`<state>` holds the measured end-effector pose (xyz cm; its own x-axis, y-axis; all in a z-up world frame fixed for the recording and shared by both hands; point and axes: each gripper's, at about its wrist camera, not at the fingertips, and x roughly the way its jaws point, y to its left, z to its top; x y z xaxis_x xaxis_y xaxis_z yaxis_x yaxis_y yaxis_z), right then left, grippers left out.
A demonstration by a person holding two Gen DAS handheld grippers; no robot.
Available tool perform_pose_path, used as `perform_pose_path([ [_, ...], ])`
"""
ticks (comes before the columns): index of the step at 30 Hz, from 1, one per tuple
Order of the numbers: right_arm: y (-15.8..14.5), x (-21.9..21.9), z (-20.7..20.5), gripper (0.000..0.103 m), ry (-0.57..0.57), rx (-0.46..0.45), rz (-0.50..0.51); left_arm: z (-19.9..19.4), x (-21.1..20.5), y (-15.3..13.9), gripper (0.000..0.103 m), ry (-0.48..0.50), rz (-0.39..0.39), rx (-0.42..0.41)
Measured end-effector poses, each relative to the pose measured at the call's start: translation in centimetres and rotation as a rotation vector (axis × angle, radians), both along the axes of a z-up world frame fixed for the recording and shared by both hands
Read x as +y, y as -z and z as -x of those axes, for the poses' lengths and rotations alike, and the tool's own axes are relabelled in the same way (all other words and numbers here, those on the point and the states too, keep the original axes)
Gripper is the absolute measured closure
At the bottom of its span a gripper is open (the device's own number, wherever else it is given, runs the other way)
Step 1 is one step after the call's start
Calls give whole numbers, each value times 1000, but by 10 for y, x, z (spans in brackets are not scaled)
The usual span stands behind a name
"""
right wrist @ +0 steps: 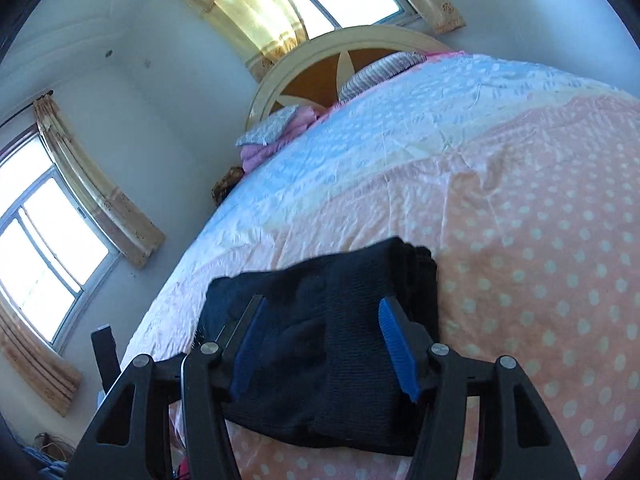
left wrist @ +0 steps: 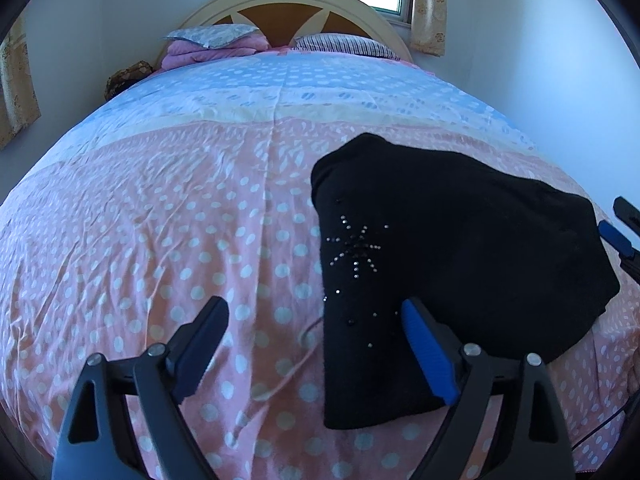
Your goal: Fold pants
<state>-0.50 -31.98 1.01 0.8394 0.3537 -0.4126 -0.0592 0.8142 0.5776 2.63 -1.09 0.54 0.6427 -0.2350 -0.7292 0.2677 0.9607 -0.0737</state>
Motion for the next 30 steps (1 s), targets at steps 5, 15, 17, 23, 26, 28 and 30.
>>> perform_pose_path([
  [5, -7, -10, 10, 39, 83, -59, 28, -1, -1, 2, 11, -2, -3, 2],
  [15, 16, -22, -3, 39, 111, 36, -12, -4, 2, 5, 9, -4, 13, 10],
  [17, 18, -21, -1, 39, 120, 34, -6, -3, 5, 5, 9, 4, 23, 5],
  [23, -6, 2, 17, 39, 113, -96, 145, 2, 27, -14, 10, 21, 92, -41],
  [26, -16, 36, 17, 39, 12, -158, 237, -6, 43, -30, 18, 20, 136, -72],
  [28, -10, 58, 8, 39, -68, -123, 267, -21, 50, -34, 29, 59, 218, -22],
  [30, 3, 77, -4, 39, -132, -53, 303, -42, 54, -31, 32, 104, 326, 54],
])
